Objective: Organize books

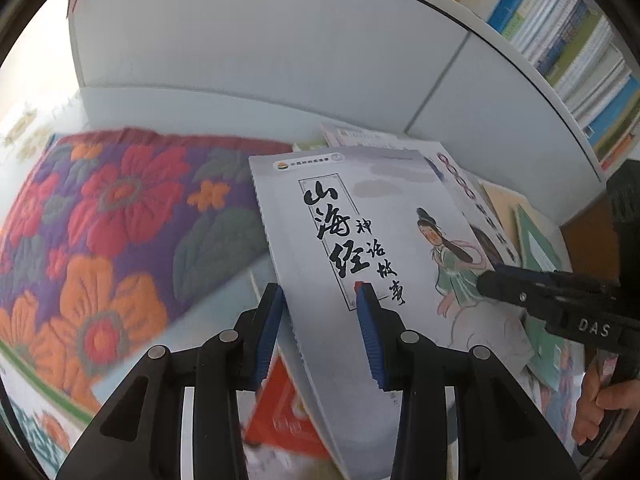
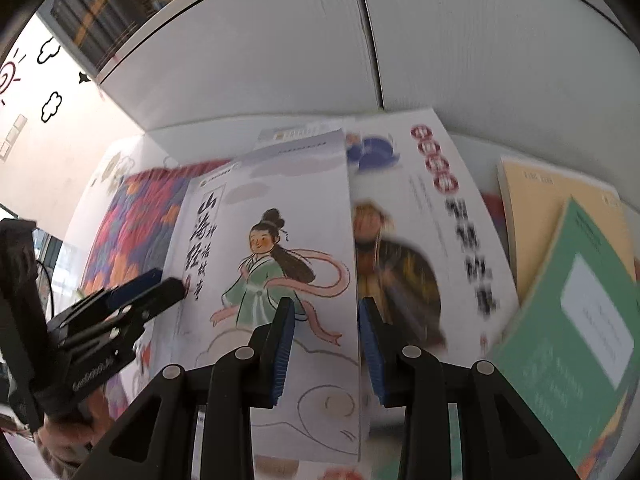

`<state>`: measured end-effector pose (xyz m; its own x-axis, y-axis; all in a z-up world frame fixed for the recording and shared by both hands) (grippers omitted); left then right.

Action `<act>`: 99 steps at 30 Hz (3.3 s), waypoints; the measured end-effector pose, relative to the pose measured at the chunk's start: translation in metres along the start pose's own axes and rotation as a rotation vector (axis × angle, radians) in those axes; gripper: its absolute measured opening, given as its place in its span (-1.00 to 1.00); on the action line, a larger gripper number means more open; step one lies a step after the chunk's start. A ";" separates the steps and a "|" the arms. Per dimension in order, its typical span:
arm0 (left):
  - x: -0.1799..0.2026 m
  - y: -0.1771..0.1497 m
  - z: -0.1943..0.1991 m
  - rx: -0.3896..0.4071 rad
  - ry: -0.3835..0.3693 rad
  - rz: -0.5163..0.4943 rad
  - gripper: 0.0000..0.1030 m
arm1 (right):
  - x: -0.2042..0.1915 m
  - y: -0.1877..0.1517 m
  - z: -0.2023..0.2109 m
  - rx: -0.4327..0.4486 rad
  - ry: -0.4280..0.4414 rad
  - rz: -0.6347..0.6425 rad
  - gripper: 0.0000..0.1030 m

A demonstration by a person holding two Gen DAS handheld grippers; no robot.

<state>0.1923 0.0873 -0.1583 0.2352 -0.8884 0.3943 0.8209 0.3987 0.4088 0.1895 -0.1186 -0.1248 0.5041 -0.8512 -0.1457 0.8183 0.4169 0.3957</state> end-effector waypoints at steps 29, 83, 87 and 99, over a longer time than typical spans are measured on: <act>-0.056 -0.214 0.120 -0.105 -0.006 -0.145 -0.33 | -0.154 -0.242 0.045 -0.112 0.114 0.047 -0.32; -0.059 -0.197 0.123 -0.074 -0.129 -0.100 -0.33 | -0.166 -0.220 0.073 0.094 0.384 -0.088 -0.51; -0.059 -0.193 0.127 -0.072 -0.105 -0.104 -0.33 | -0.180 -0.218 0.077 0.090 0.380 -0.077 -0.51; -0.066 -0.182 0.137 -0.062 -0.101 -0.093 -0.33 | -0.198 -0.208 0.082 0.083 0.364 -0.060 -0.51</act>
<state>-0.0439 0.1047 -0.1457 0.1050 -0.8922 0.4392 0.8681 0.2977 0.3972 -0.1032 -0.0631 -0.1041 0.5335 -0.6982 -0.4774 0.8315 0.3299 0.4469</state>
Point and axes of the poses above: each gripper's, at about its wrist camera, not at the fingertips, and z roughly against the way its jaws point, x to its right, y to its top, the point moved 8 cm from there along -z, roughly the way its jaws point, and after that the axes turned 14 degrees about z, right-handed, at the moved point
